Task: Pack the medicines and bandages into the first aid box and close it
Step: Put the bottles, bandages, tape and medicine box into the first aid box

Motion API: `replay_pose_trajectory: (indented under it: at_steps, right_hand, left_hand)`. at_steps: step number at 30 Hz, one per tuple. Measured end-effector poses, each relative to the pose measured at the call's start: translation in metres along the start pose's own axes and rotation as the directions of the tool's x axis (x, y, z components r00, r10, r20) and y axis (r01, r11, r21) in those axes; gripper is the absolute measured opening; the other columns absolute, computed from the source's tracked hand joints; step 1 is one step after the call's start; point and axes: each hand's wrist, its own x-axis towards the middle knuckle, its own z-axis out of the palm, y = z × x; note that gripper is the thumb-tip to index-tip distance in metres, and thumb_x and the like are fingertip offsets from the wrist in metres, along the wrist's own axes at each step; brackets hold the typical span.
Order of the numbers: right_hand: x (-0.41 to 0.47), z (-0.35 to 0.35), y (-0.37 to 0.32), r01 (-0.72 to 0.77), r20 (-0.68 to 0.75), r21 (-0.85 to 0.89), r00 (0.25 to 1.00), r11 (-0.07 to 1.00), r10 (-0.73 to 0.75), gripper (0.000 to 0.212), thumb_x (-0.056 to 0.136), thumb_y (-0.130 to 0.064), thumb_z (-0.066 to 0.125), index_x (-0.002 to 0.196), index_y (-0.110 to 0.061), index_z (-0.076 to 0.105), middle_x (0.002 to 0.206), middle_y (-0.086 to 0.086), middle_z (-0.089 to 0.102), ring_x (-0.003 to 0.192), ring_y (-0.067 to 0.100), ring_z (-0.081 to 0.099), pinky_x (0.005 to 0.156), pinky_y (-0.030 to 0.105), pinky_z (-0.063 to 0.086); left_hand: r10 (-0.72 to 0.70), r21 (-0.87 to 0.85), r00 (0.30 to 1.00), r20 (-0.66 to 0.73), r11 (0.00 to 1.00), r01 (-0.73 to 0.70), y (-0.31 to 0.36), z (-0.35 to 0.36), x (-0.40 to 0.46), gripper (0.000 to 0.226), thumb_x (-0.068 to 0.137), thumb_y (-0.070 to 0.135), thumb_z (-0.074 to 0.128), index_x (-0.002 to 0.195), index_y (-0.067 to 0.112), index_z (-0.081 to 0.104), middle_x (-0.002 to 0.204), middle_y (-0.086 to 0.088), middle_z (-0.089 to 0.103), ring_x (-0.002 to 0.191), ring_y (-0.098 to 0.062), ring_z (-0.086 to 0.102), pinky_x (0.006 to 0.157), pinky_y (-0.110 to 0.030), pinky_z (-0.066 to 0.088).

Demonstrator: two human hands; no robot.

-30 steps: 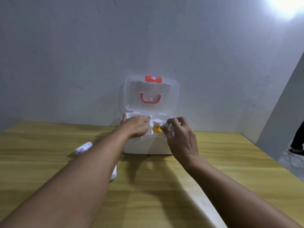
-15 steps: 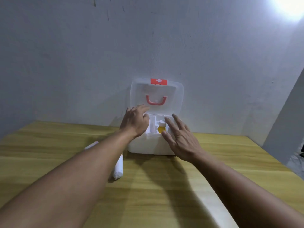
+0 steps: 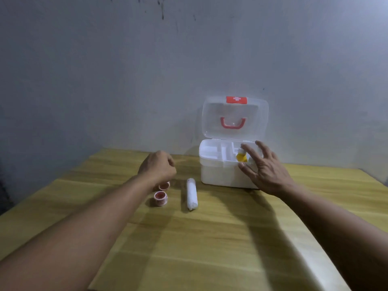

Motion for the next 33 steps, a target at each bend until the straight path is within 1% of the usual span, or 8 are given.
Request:
replay_pose_trajectory:
  at_steps: [3,8,11,15,19,25,29,33]
  right_hand:
    - [-0.001,-0.001,-0.001,0.004,0.008,-0.008,1.0,1.0,-0.004,0.063,0.089,-0.066,0.035,0.147,-0.045,0.018,0.161,0.004,0.006,0.142,0.035,0.022,0.109,0.049,0.035]
    - [0.0,0.0,-0.001,0.0,0.002,0.0,1.0,1.0,0.0,0.065,0.087,-0.068,0.035,0.146,-0.047,0.017,0.16,0.002,0.006,0.141,0.035,0.022,0.105,0.05,0.039]
    - [-0.001,0.001,-0.001,0.007,-0.003,-0.01,1.0,1.0,-0.007,0.065,0.087,-0.067,0.036,0.146,-0.046,0.018,0.16,0.002,0.006,0.14,0.035,0.023,0.103,0.05,0.041]
    - [-0.001,0.002,0.0,0.014,-0.008,-0.011,1.0,1.0,-0.014,0.066,0.086,-0.07,0.037,0.145,-0.048,0.016,0.16,0.0,0.006,0.139,0.035,0.024,0.099,0.05,0.045]
    - [-0.001,0.002,0.002,0.02,-0.01,-0.011,1.0,1.0,-0.02,0.068,0.085,-0.072,0.036,0.145,-0.049,0.015,0.16,0.0,0.005,0.139,0.034,0.026,0.098,0.049,0.046]
    - [0.0,0.004,0.003,0.024,-0.026,-0.01,0.999,1.0,-0.024,0.068,0.085,-0.071,0.037,0.145,-0.049,0.015,0.16,0.0,0.005,0.138,0.032,0.026,0.1,0.047,0.045]
    - [-0.001,0.003,0.002,0.024,-0.026,-0.014,0.999,1.0,-0.025,0.068,0.085,-0.072,0.036,0.146,-0.049,0.014,0.16,-0.001,0.005,0.139,0.031,0.026,0.1,0.046,0.045]
    - [-0.002,0.002,0.001,0.022,-0.04,-0.005,0.999,1.0,-0.022,0.067,0.086,-0.07,0.038,0.146,-0.048,0.017,0.16,0.0,0.007,0.138,0.03,0.026,0.103,0.044,0.041]
  left_hand:
    - [-0.044,0.017,0.997,0.067,0.999,0.043,-0.013,-0.002,-0.01,0.01,0.076,0.019,0.067,0.083,0.016,0.073,0.078,0.0,0.076,0.076,-0.019,0.072,0.076,-0.032,0.058]
    - [-0.004,0.064,0.97,0.245,0.998,-0.011,-0.027,0.001,-0.016,0.065,0.07,0.039,0.079,0.129,0.018,0.061,0.125,-0.003,0.065,0.11,-0.022,0.062,0.092,-0.031,0.05]
    - [0.03,0.096,0.937,0.347,0.993,-0.067,-0.029,0.004,-0.021,0.052,0.063,0.037,0.085,0.106,0.027,0.057,0.108,0.001,0.062,0.098,-0.017,0.061,0.091,-0.036,0.052]
    - [0.107,0.213,0.968,0.226,0.965,-0.156,-0.029,0.007,-0.025,0.019,0.075,0.02,0.066,0.093,0.013,0.066,0.093,0.001,0.063,0.094,-0.027,0.063,0.08,-0.037,0.053]
    - [0.145,0.2,0.978,0.15,0.964,-0.174,-0.023,0.01,-0.027,0.022,0.083,0.021,0.062,0.101,0.026,0.073,0.11,0.002,0.07,0.1,-0.023,0.064,0.082,-0.035,0.054]
    - [0.164,-0.034,0.985,-0.045,0.986,-0.166,0.021,-0.004,-0.008,0.025,0.083,0.022,0.064,0.106,0.028,0.073,0.113,0.001,0.073,0.104,-0.023,0.065,0.087,-0.033,0.053]
    - [0.255,-0.099,0.967,-0.025,0.961,-0.257,0.062,-0.004,0.012,0.03,0.086,0.024,0.065,0.115,0.026,0.072,0.12,0.001,0.071,0.113,-0.021,0.063,0.096,-0.034,0.05]
    - [0.331,0.042,0.942,0.047,0.942,-0.333,0.093,0.007,0.03,0.033,0.09,0.029,0.063,0.123,0.03,0.067,0.129,0.004,0.066,0.121,-0.023,0.058,0.097,-0.032,0.046]
